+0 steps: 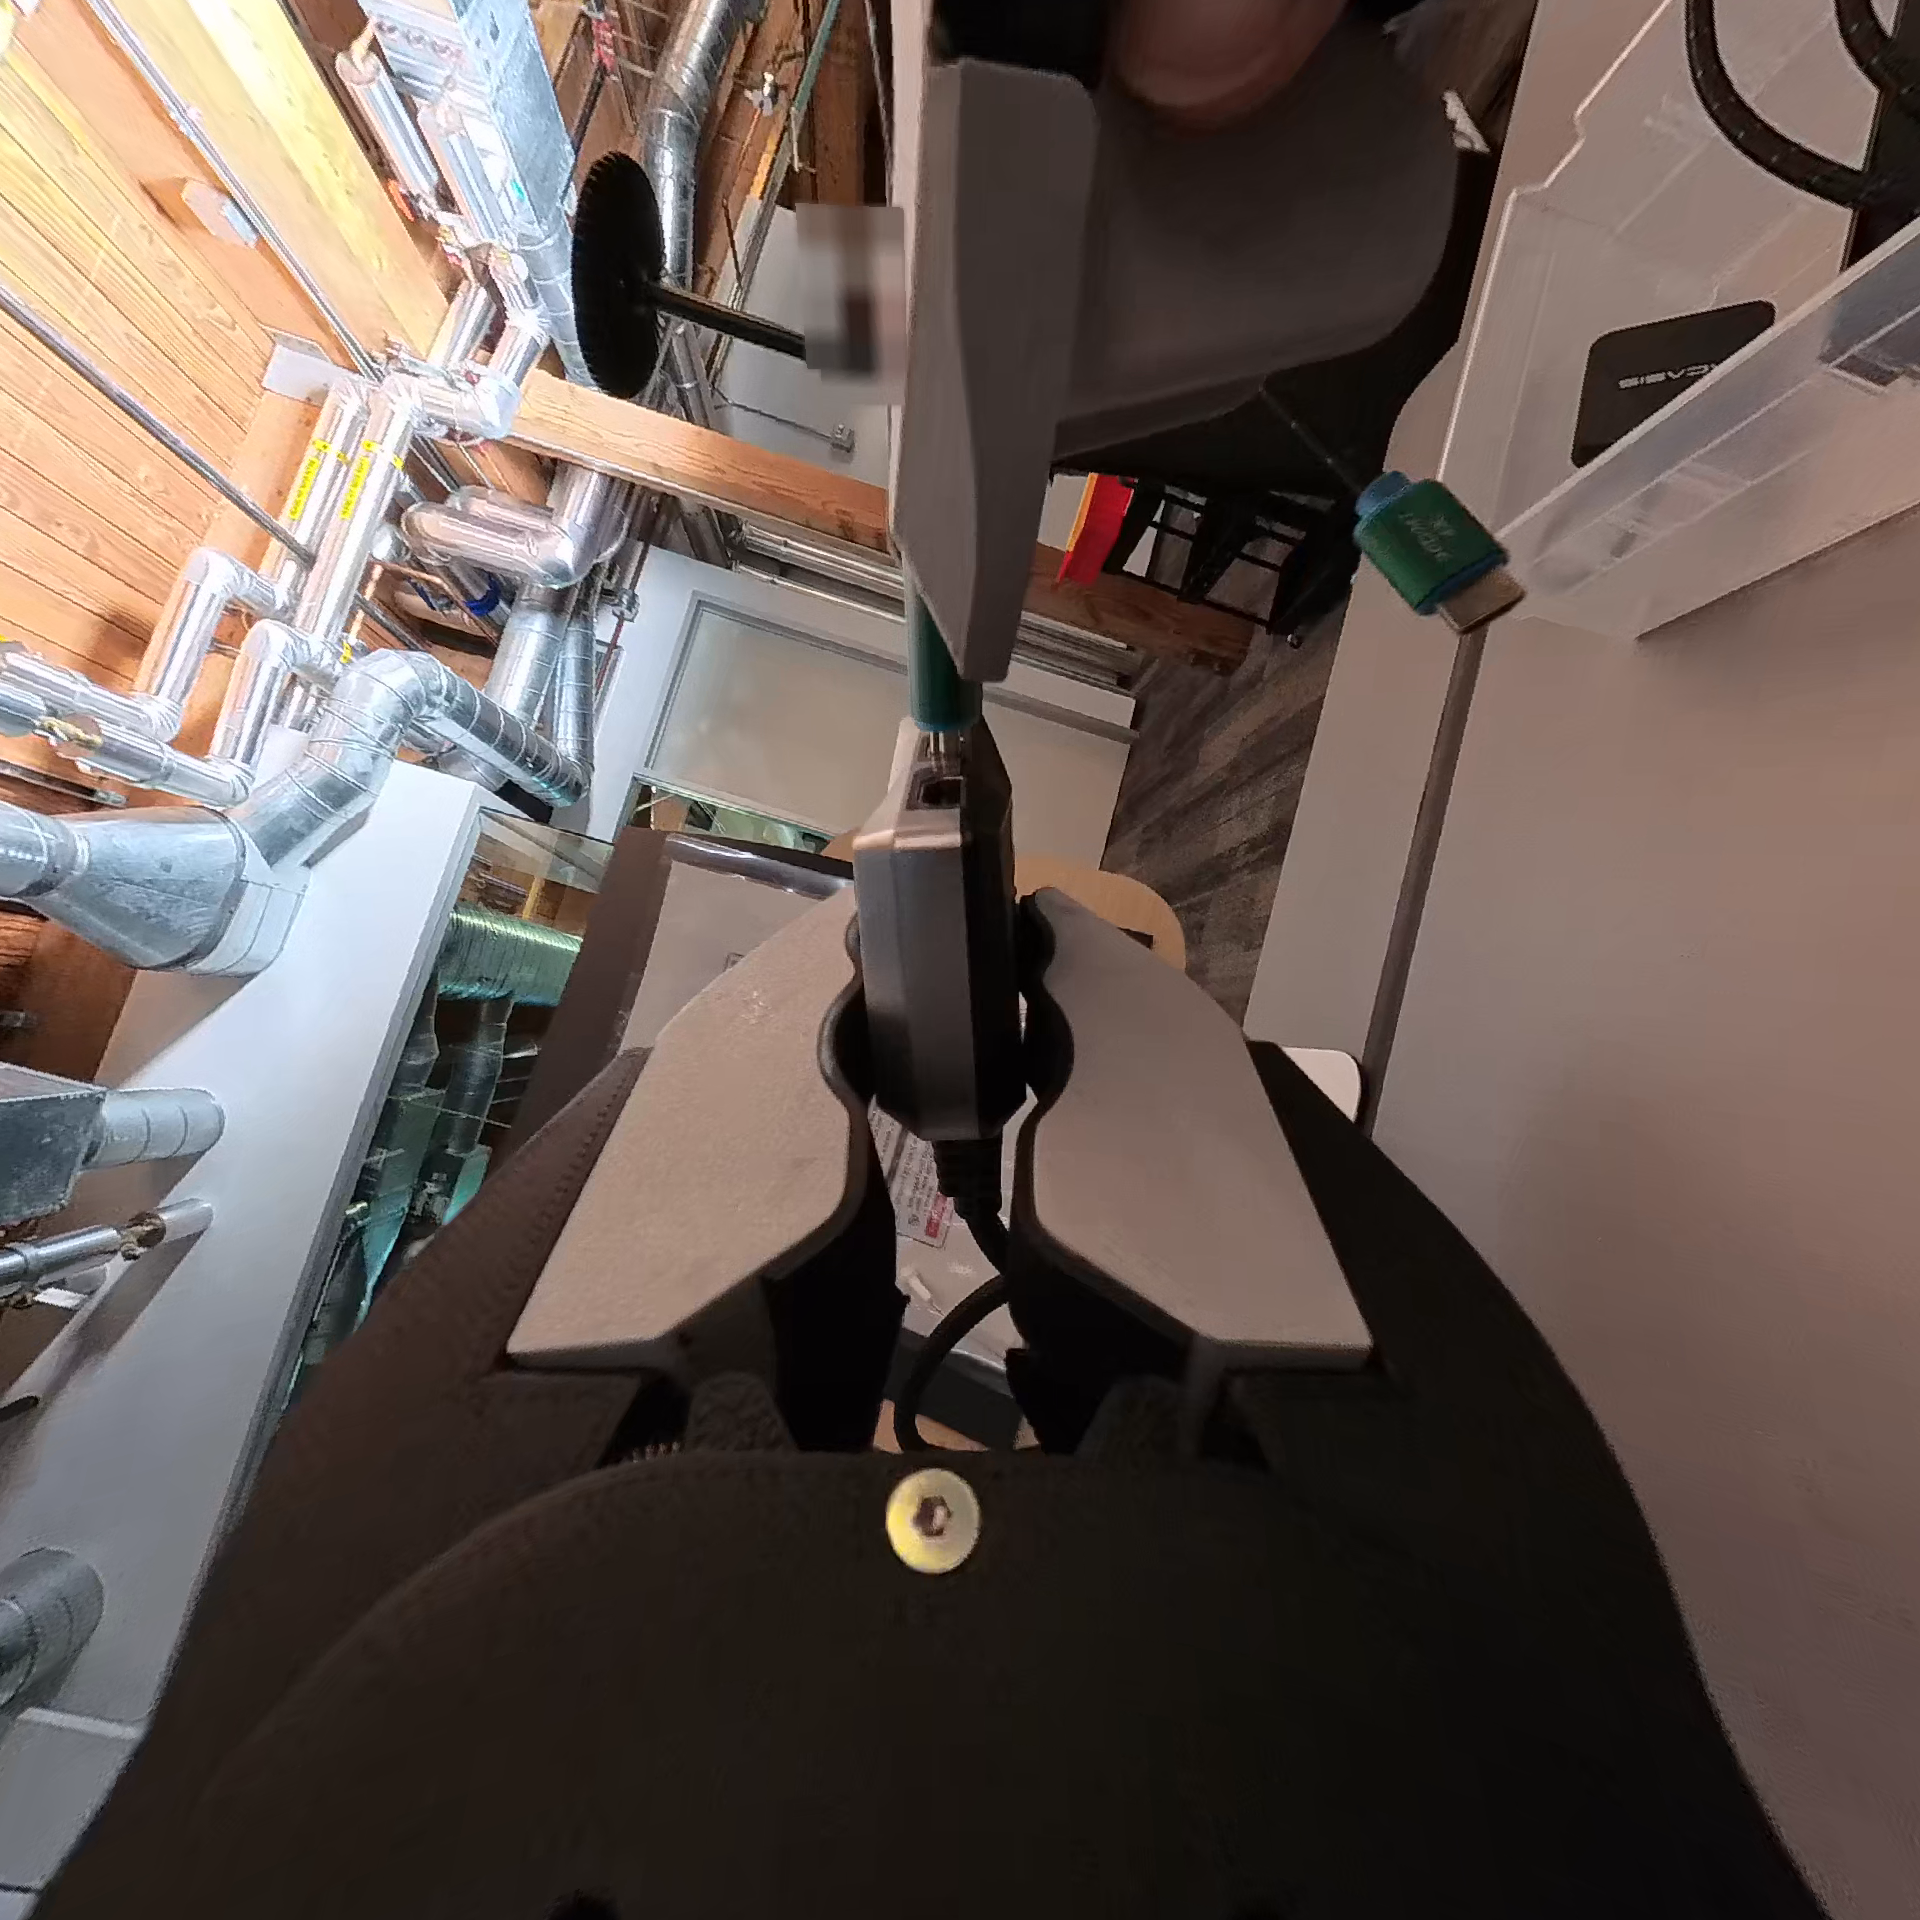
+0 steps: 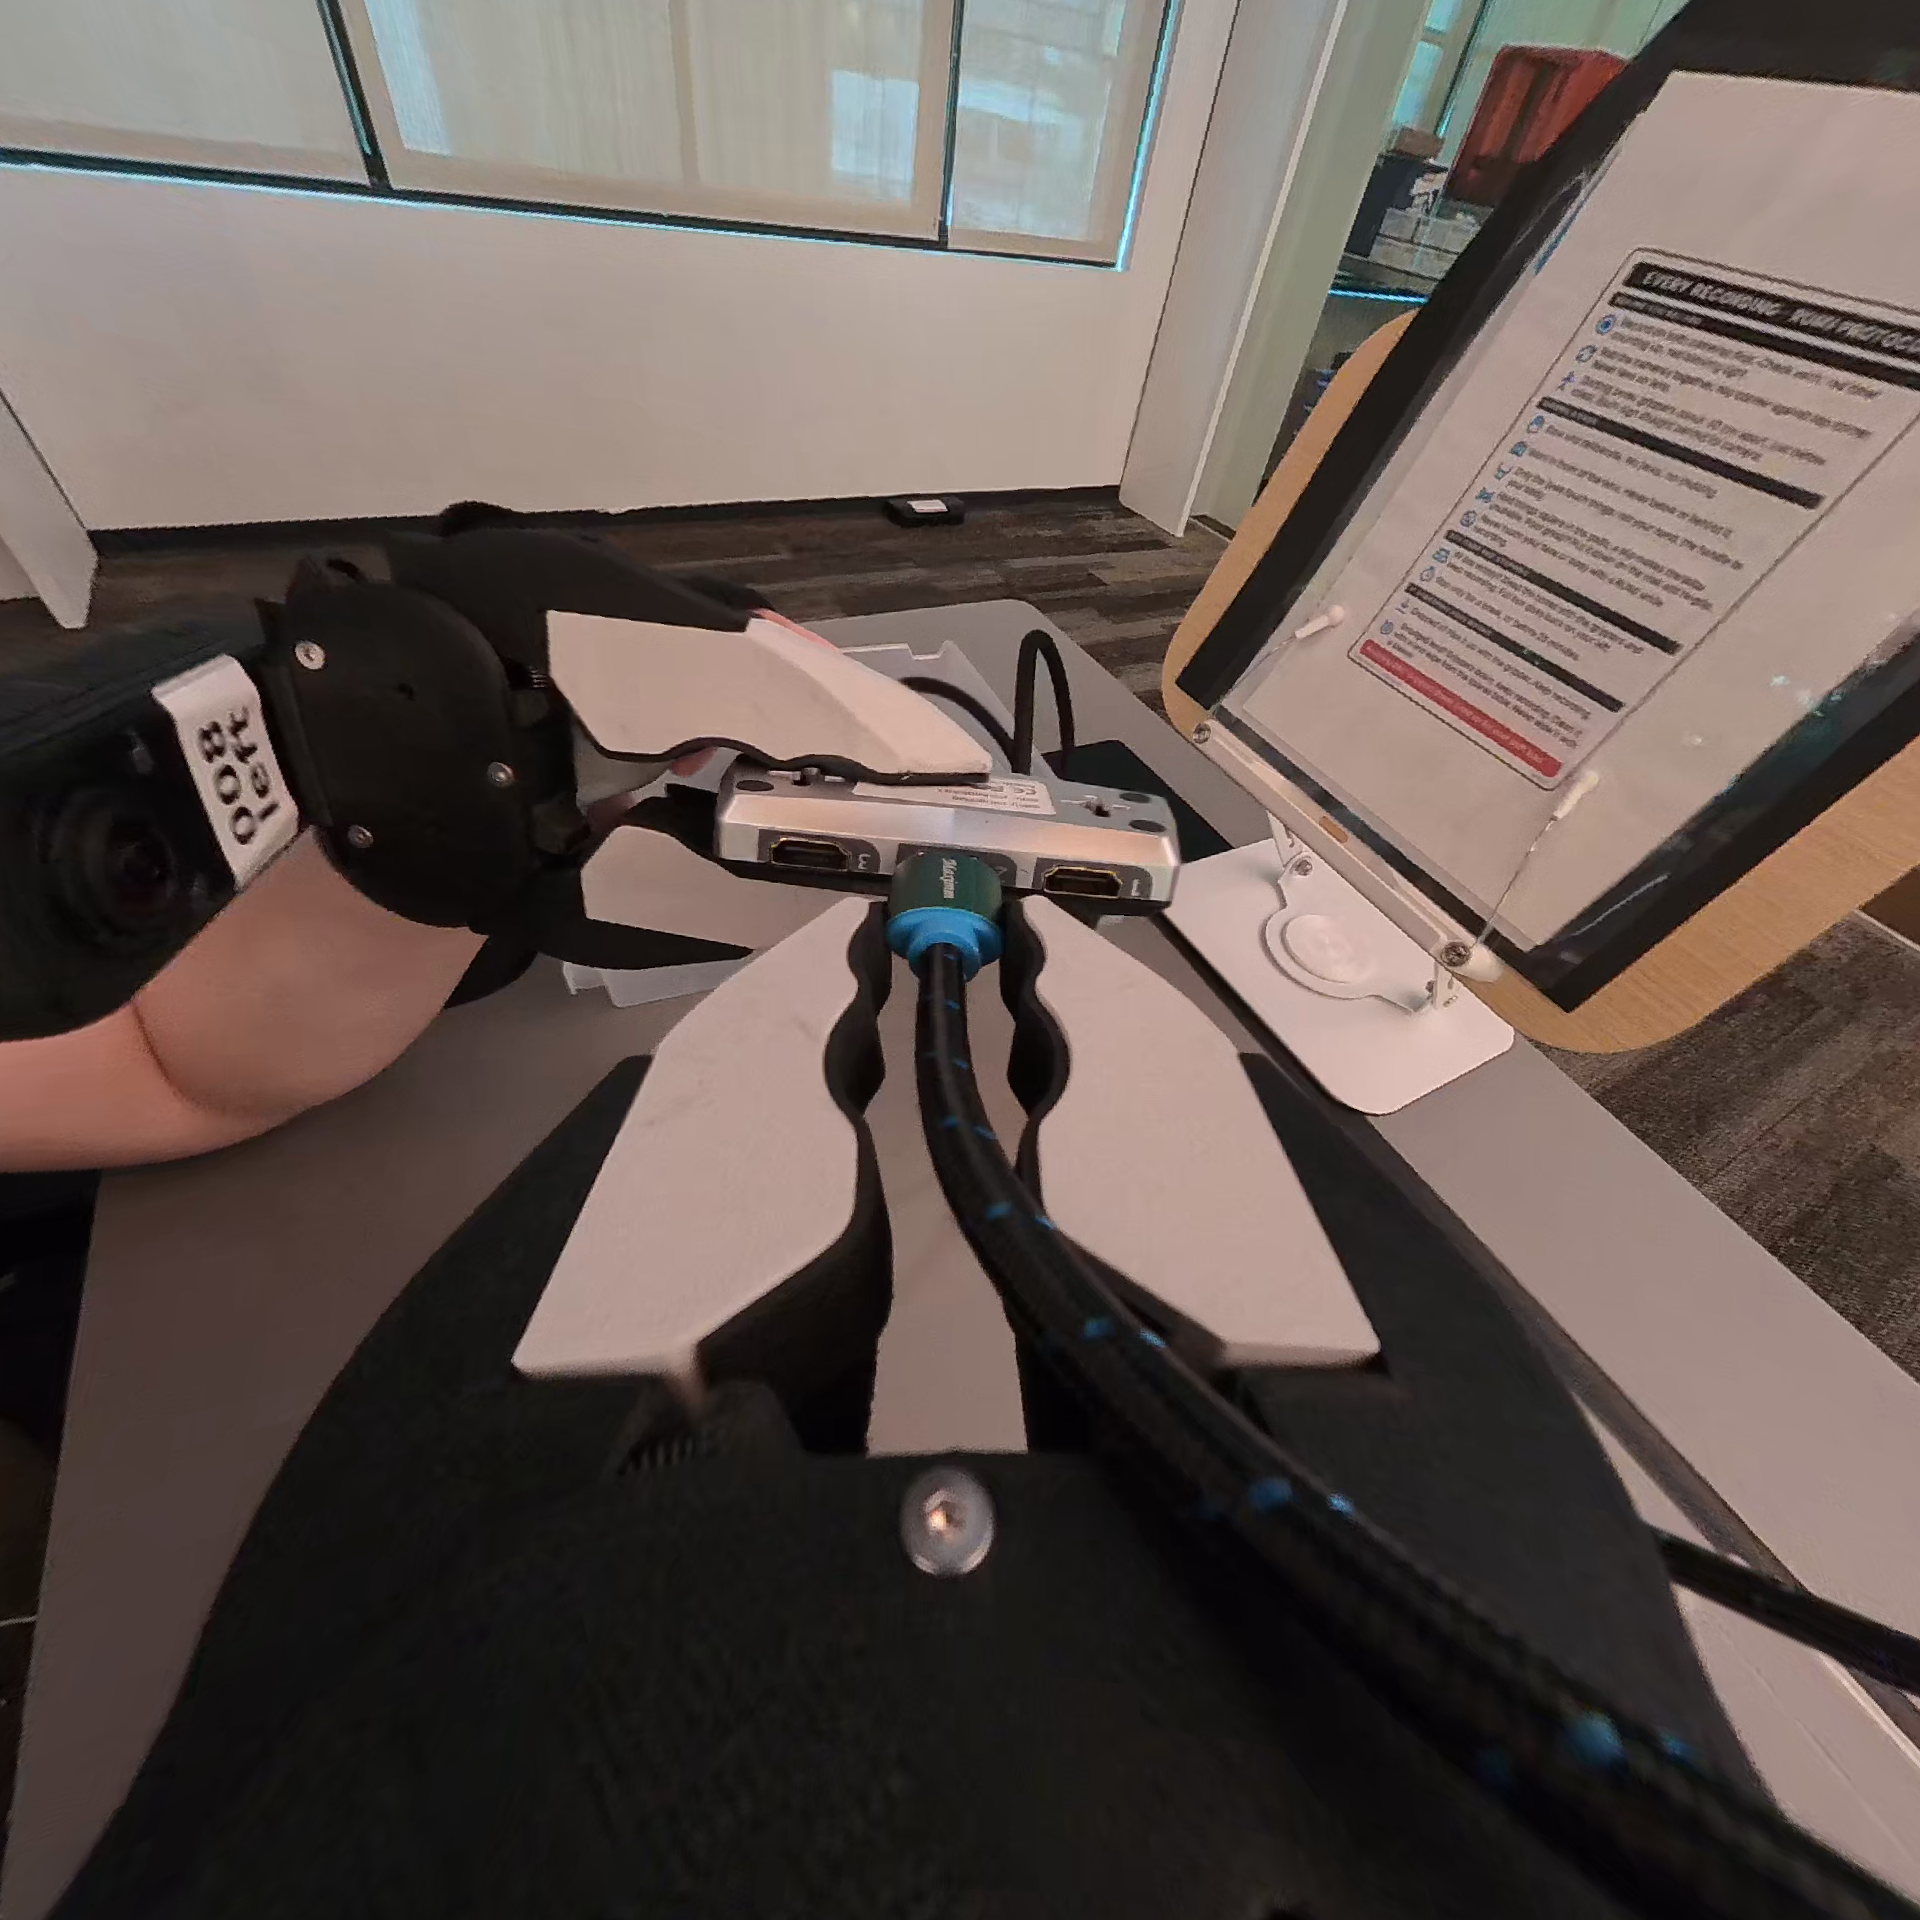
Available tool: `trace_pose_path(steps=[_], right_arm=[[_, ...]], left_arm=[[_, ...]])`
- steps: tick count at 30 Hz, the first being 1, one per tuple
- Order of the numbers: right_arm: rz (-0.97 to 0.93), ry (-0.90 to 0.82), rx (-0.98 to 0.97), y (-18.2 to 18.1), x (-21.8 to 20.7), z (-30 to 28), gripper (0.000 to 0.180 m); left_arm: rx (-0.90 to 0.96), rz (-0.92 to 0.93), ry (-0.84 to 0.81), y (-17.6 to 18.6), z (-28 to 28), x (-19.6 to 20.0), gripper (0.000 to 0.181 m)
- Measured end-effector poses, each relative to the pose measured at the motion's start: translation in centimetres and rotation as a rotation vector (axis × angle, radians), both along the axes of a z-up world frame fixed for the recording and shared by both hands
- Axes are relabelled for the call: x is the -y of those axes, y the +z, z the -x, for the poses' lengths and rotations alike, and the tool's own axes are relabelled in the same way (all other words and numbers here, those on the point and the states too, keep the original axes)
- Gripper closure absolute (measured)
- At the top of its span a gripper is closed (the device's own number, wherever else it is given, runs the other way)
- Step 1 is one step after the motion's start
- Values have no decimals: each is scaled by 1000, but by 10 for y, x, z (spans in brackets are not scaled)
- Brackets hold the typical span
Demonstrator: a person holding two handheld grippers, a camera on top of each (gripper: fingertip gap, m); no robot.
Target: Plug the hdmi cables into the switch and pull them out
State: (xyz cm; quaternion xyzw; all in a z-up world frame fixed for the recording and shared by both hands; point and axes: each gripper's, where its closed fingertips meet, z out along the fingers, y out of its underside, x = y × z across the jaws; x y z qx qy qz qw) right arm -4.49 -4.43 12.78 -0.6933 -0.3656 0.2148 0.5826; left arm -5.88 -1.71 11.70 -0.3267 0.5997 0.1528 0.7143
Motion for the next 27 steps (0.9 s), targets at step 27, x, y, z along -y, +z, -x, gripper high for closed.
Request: trace_pose_path(steps=[27], right_arm=[[4,-35,16,2,5,-1,158]], left_arm=[[-6,20,56,2,0,1,159]])
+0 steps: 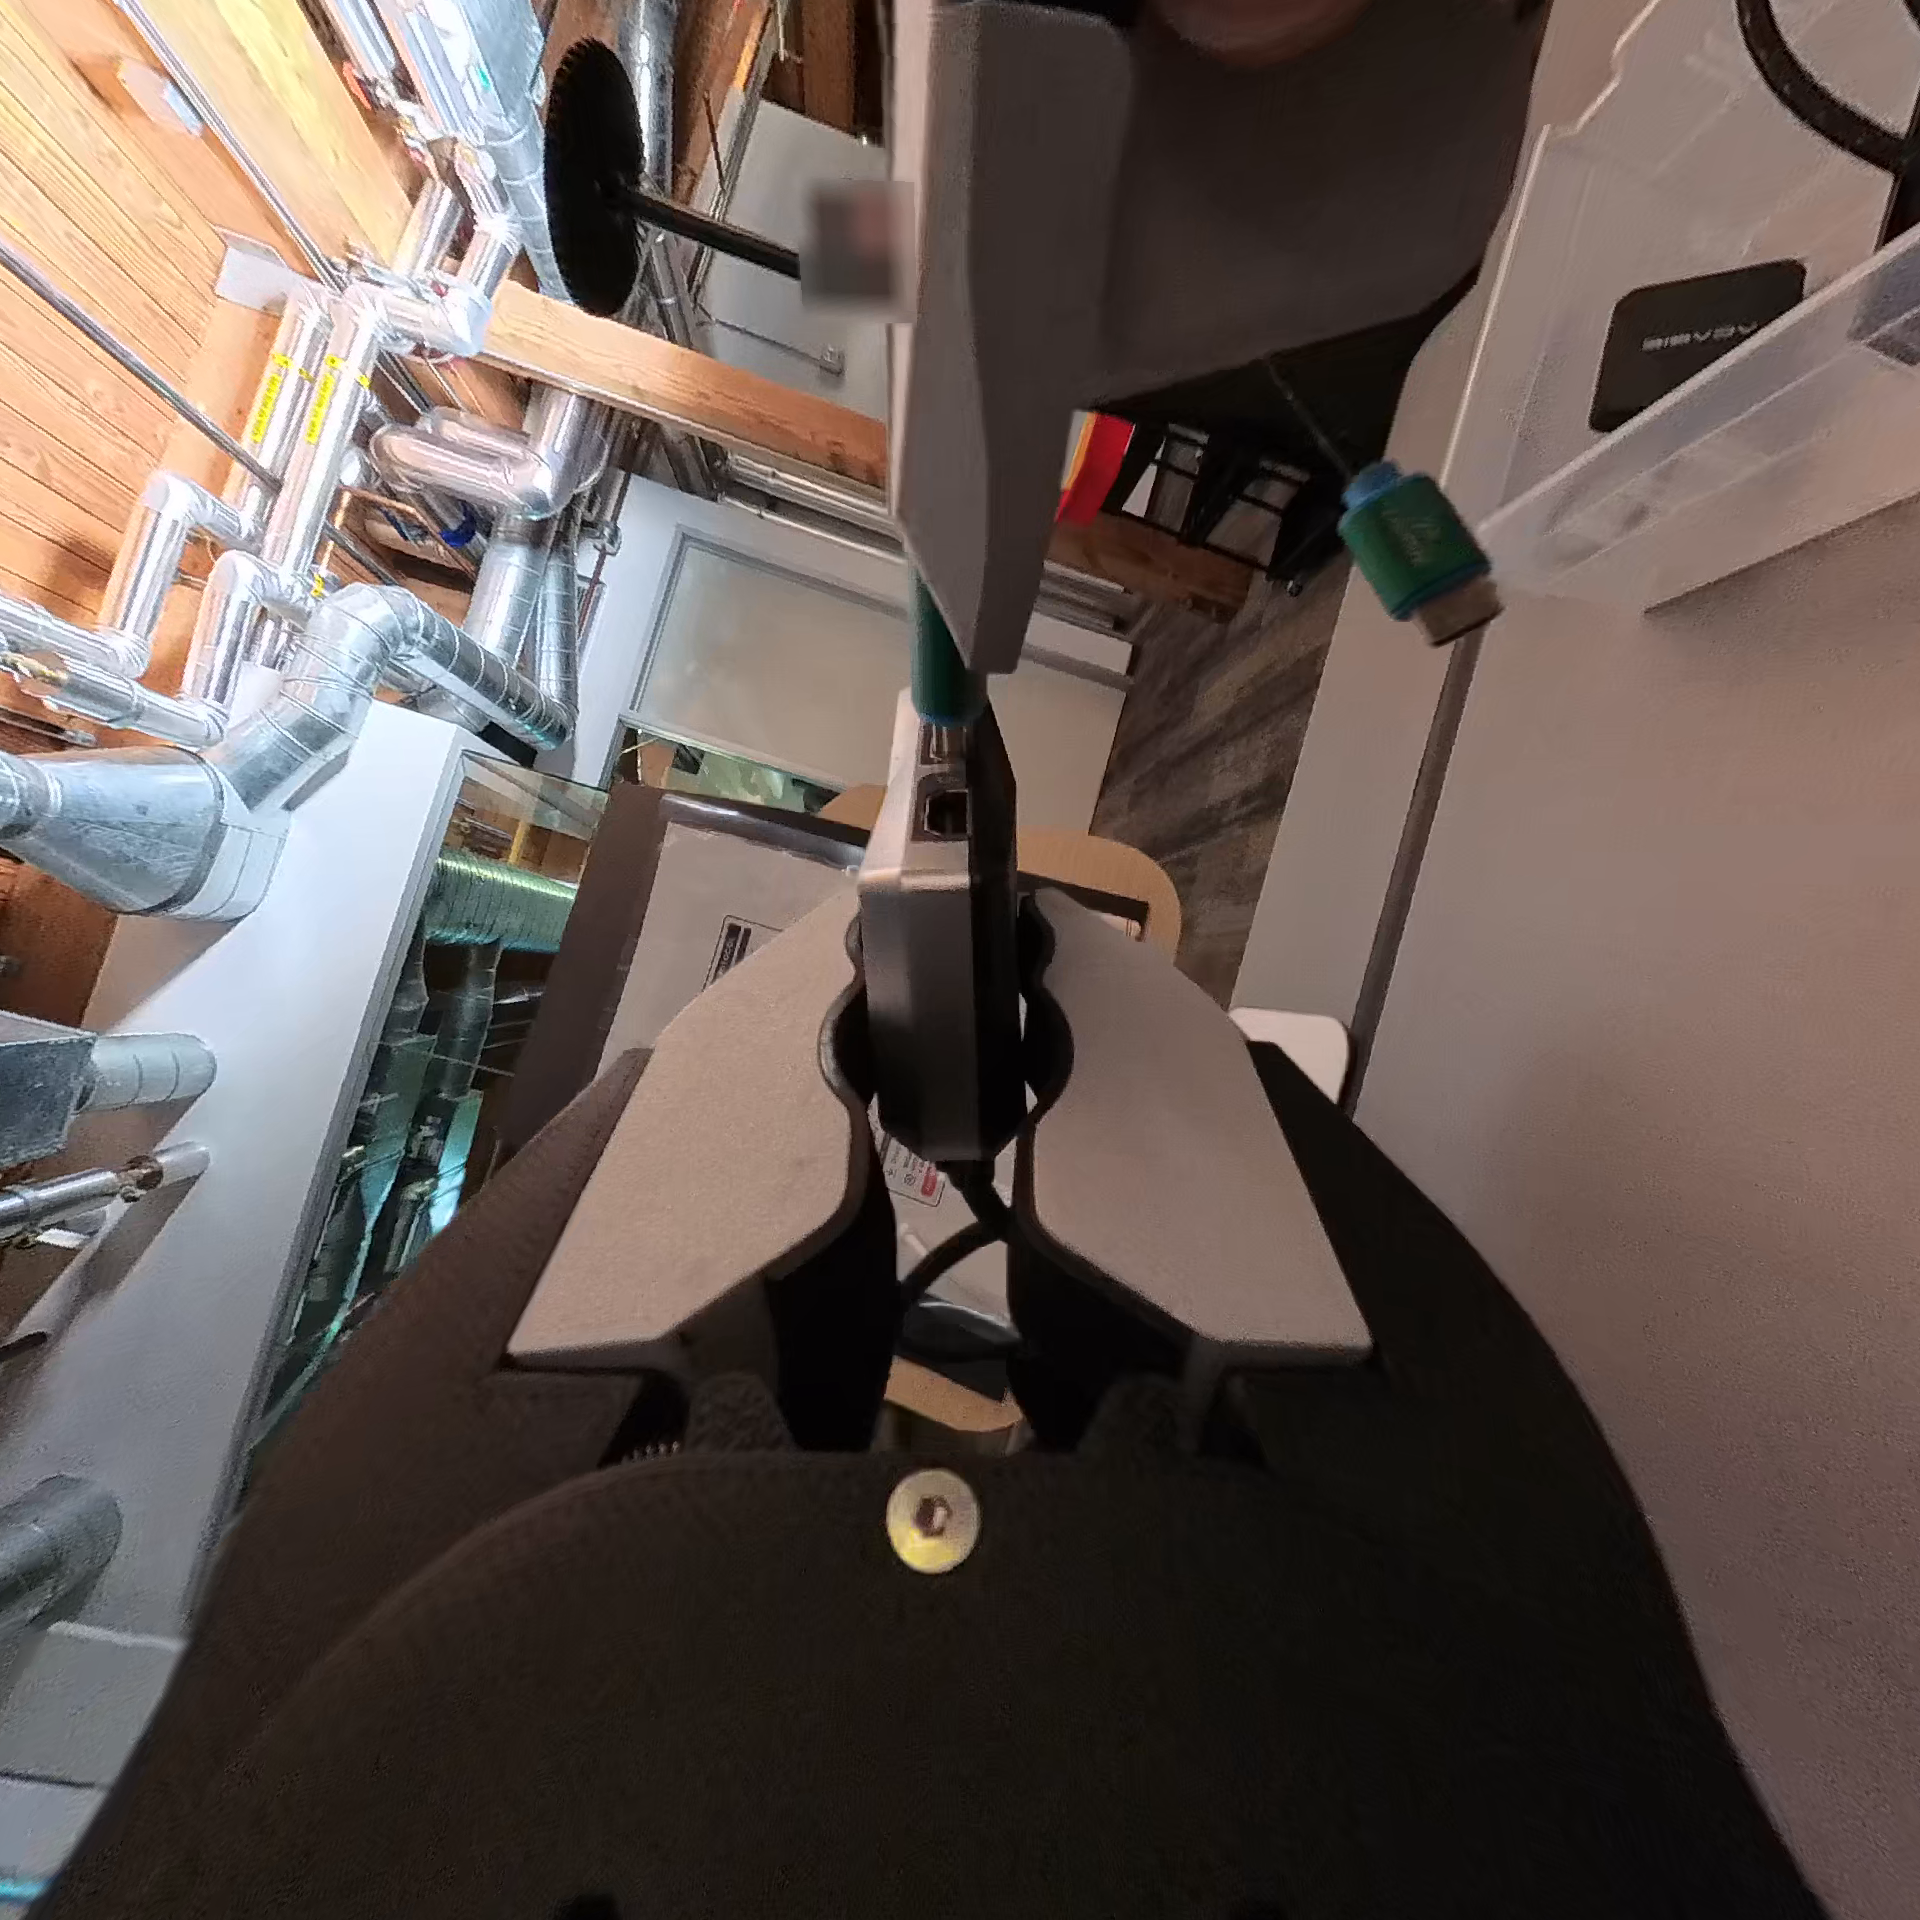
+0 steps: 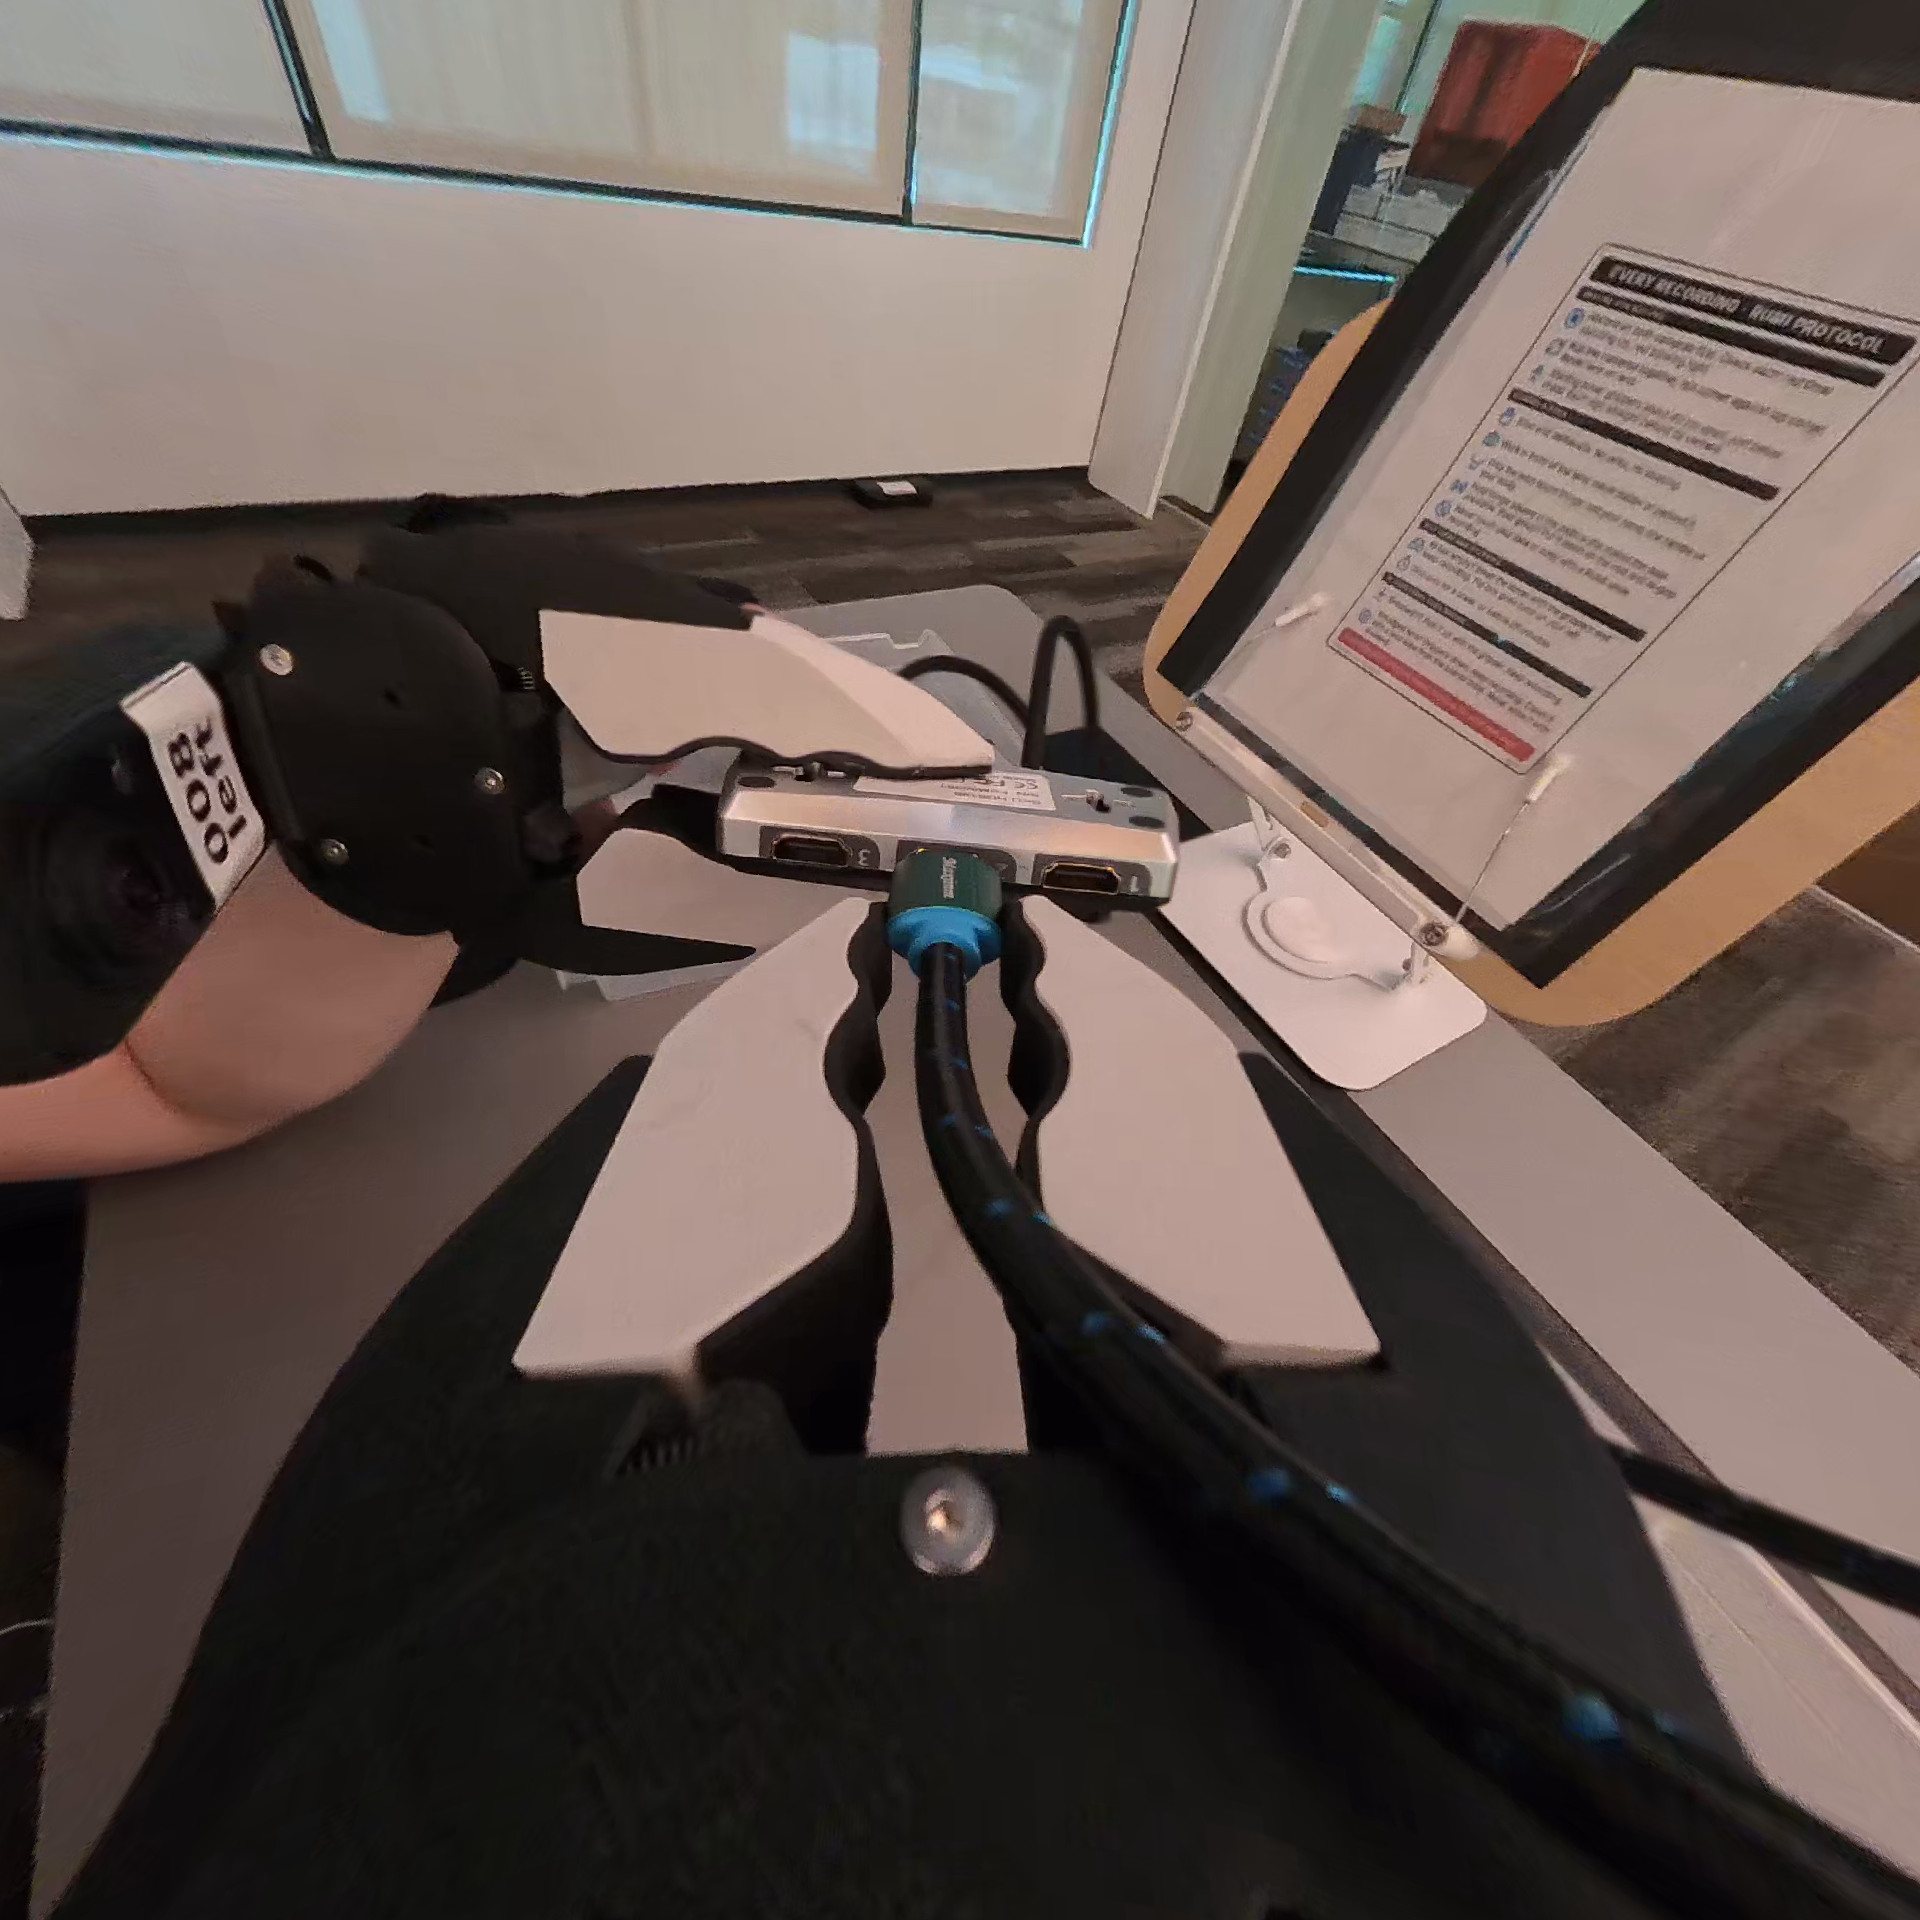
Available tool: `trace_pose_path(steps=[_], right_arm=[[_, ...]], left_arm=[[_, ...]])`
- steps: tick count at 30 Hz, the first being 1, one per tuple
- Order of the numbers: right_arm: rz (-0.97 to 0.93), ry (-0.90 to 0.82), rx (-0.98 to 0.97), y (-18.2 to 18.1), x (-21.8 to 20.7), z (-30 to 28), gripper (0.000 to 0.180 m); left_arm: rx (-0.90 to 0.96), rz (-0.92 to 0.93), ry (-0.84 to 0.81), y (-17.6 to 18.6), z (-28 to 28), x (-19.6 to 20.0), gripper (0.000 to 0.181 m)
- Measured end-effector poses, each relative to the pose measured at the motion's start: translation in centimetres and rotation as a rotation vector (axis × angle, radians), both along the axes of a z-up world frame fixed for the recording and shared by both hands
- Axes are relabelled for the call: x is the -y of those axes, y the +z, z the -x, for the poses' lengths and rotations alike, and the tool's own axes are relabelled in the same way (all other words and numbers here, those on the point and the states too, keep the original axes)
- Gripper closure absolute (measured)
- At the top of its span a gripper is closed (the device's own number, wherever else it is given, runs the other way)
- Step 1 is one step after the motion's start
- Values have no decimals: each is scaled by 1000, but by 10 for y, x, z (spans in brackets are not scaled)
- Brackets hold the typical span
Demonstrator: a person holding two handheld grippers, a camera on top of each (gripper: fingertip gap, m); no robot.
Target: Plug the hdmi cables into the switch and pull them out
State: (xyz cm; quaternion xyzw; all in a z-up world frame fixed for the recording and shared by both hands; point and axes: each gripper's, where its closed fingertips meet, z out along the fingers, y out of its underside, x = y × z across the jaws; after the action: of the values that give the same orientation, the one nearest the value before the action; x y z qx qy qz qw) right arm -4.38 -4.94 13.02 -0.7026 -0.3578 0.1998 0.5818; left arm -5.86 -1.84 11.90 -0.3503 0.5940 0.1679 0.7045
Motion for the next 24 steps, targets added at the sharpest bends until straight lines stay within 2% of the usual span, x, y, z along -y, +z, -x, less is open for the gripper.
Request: trace_pose_path(steps=[2,4,6,8,11,14,20,24], right_arm=[[-31,-37,23,3,-1,-4,158],[-103,-57,-40,27,13,-20,158],[-155,-68,-143,54,34,-47,158],[-128,-140,-130,55,45,-82,158],[73,-330,-7,15,45,-140,158],[287,-485,50,-27,44,-186,158],[641,-555,29,-94,47,-220,158],[953,-523,57,-155,56,-225,158]], left_arm=[[-4,16,55,-3,6,-11,159],[-27,62,243,-8,38,-49,159],[29,91,235,-3,62,-65,159],[94,108,192,8,77,-65,159],[194,166,97,21,78,-53,160],[187,162,69,24,72,-43,160],[137,135,63,20,60,-35,160],[125,129,63,20,59,-31,160]])
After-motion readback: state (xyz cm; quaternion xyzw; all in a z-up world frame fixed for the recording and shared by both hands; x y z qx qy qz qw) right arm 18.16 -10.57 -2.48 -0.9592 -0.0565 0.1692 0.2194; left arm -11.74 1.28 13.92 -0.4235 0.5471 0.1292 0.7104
